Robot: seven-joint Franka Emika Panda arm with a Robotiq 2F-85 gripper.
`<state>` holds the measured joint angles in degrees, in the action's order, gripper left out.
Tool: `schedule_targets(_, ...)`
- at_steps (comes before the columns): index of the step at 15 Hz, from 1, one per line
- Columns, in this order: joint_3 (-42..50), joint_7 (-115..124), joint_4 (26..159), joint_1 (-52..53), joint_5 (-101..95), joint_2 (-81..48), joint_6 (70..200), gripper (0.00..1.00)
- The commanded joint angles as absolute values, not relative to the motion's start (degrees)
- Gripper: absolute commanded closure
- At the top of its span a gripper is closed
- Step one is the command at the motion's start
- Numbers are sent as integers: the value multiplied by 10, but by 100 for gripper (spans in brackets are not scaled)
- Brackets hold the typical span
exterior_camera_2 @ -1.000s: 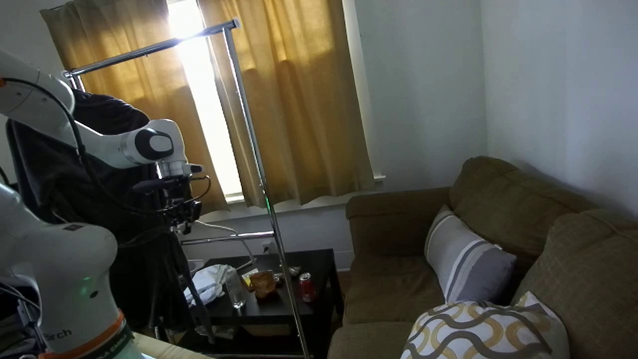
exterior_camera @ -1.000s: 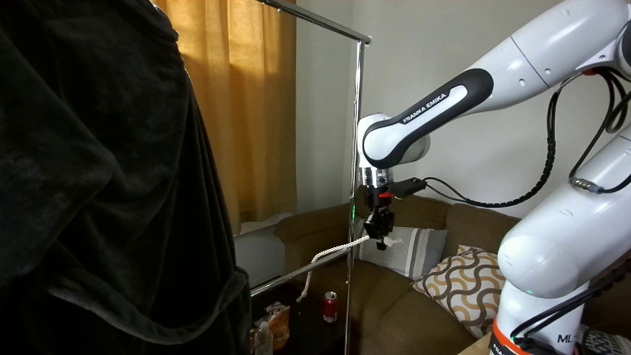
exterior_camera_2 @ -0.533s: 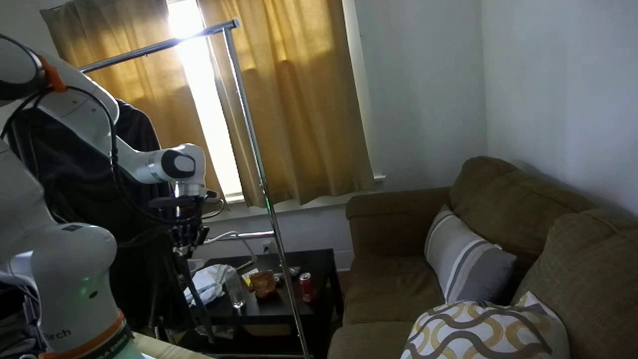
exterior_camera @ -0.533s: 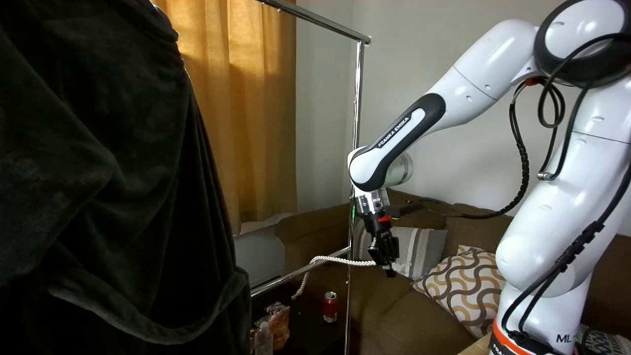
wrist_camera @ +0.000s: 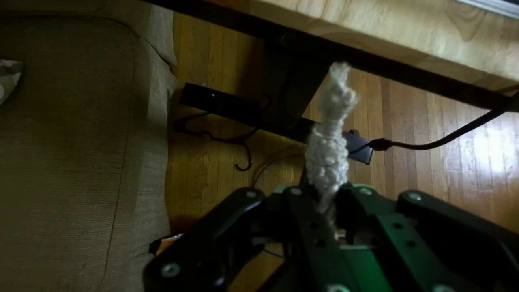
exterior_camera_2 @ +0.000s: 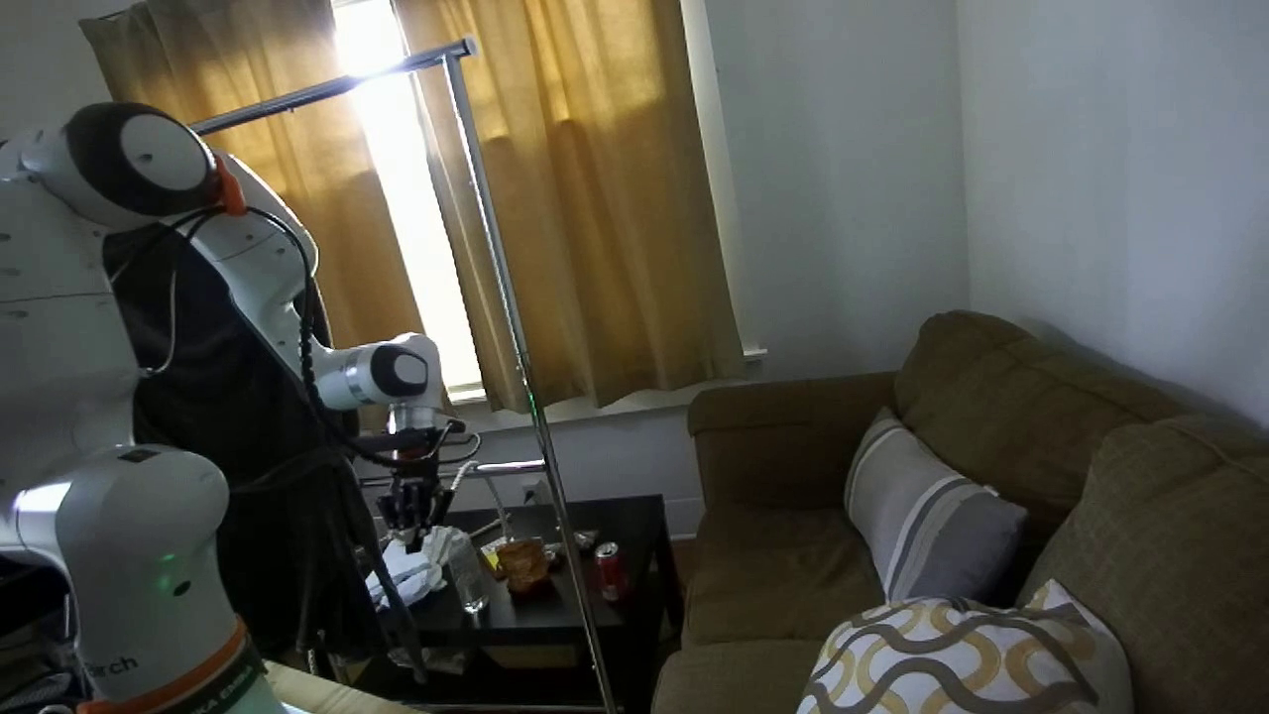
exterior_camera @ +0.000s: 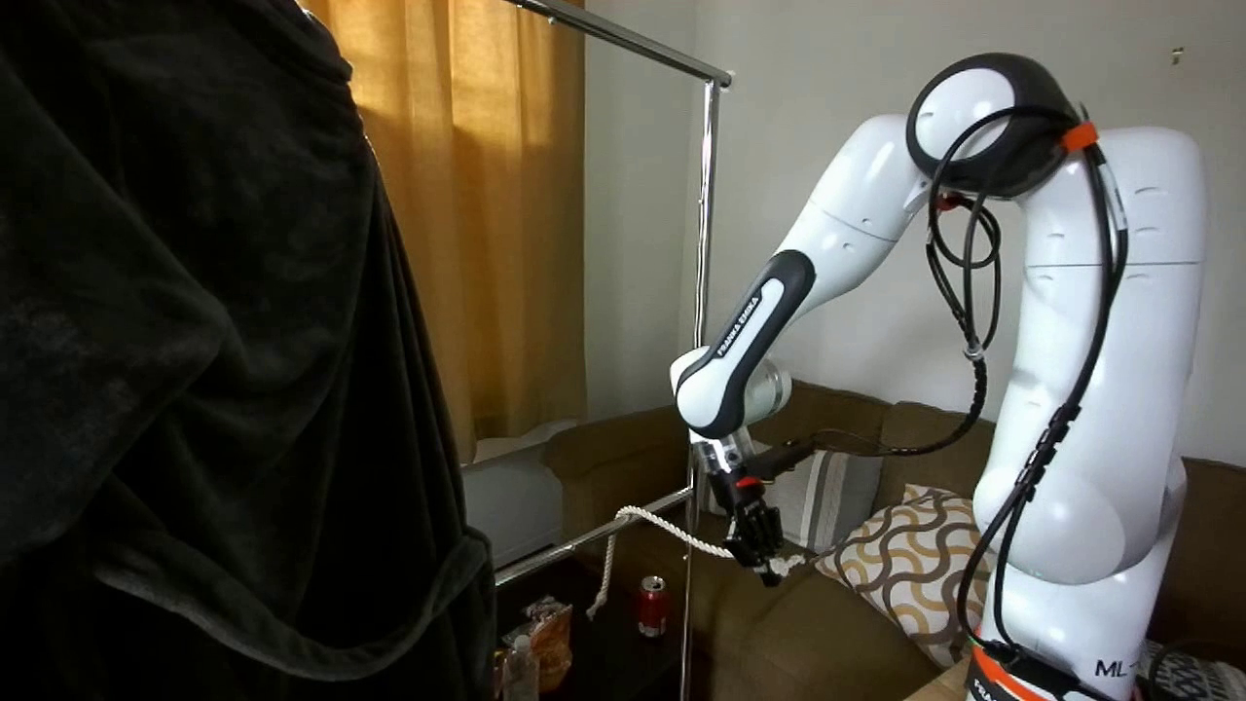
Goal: Pull the rope and put it on the bottom rail
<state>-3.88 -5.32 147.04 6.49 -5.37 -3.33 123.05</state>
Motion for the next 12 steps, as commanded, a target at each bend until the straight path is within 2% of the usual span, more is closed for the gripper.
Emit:
schedule_targets(1,-40,-23,1444,59,-82,-114,1304,98)
schedule_targets(12,-35,-35,1385,59,-79,-279,1364,98)
